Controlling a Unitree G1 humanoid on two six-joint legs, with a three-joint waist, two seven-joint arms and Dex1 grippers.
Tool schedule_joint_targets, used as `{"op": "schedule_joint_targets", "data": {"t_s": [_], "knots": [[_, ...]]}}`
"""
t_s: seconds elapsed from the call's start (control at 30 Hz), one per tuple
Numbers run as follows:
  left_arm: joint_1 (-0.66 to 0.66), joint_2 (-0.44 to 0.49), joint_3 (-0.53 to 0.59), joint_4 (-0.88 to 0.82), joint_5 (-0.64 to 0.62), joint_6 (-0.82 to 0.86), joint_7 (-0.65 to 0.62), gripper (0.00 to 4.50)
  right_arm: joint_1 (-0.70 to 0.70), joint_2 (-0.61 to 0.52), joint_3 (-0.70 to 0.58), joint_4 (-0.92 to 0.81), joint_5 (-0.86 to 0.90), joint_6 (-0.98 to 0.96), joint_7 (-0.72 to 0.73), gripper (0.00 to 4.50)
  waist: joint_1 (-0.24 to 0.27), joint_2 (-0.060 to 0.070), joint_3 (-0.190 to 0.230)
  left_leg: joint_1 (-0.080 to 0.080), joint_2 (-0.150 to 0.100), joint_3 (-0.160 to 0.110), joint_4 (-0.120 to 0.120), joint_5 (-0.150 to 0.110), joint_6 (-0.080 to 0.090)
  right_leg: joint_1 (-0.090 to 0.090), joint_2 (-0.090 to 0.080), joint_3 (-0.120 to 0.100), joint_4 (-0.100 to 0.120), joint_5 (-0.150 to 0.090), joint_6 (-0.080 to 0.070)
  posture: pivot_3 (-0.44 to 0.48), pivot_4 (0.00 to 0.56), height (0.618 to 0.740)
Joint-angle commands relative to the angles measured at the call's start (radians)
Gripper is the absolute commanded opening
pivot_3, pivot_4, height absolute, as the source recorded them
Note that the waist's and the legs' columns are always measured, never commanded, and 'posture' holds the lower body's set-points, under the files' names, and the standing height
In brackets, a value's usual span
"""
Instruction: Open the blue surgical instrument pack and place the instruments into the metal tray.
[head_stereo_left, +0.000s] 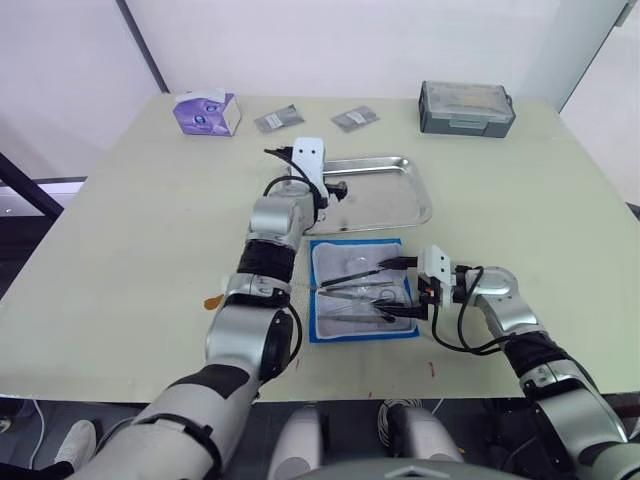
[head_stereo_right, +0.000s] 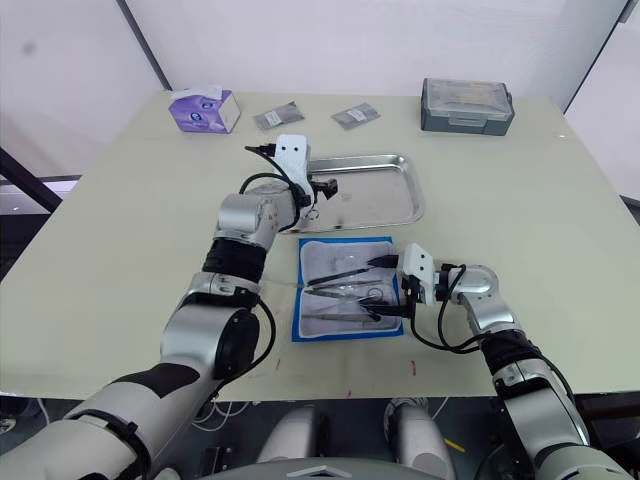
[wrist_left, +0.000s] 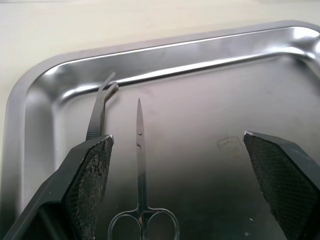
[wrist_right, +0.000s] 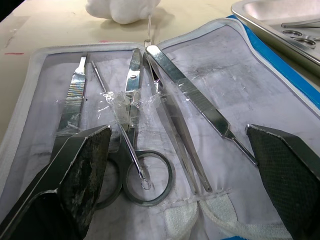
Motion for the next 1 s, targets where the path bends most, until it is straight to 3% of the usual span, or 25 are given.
{"op": "schedule_joint_targets", "data": {"t_s": [0.03,0.2,0.53,1.0], "knots": [[0.0,0.023,-0.003,-0.116,-0.026,0.031,-0.051,4.41,0.072,-0.014,0.046,0.109,-0.071,0.034,0.002,4.5,0.0,0.0,0.0,0.0,0.0,0.0,0.0,0.0,0.0,0.0,0.0,0.0,0.0,0.0,0.0,0.0,0.15,0.734],[0.038,0.069,-0.005,-0.223,-0.081,0.027,-0.188,4.41,0.071,-0.007,0.042,0.112,-0.063,0.03,0.014,4.5,0.0,0.0,0.0,0.0,0.0,0.0,-0.001,0.0,-0.001,0.0,0.0,0.0,-0.001,0.0,0.0,0.0,0.15,0.734],[0.093,0.179,-0.013,-0.276,-0.122,0.014,-0.381,4.41,0.072,0.026,0.019,0.161,-0.049,-0.01,0.047,4.5,0.0,-0.001,0.0,0.0,0.0,-0.001,-0.003,0.001,-0.003,0.0,0.0,0.0,-0.002,0.0,0.0,0.0,0.15,0.734],[0.225,0.385,-0.073,-0.325,-0.214,-0.177,-0.851,4.41,0.061,0.007,0.007,0.19,-0.07,-0.027,0.043,4.5,0.001,-0.002,-0.001,0.001,0.001,0.0,-0.003,-0.001,0.001,0.001,0.0,0.0,-0.003,0.0,0.0,0.0,0.15,0.734]]}}
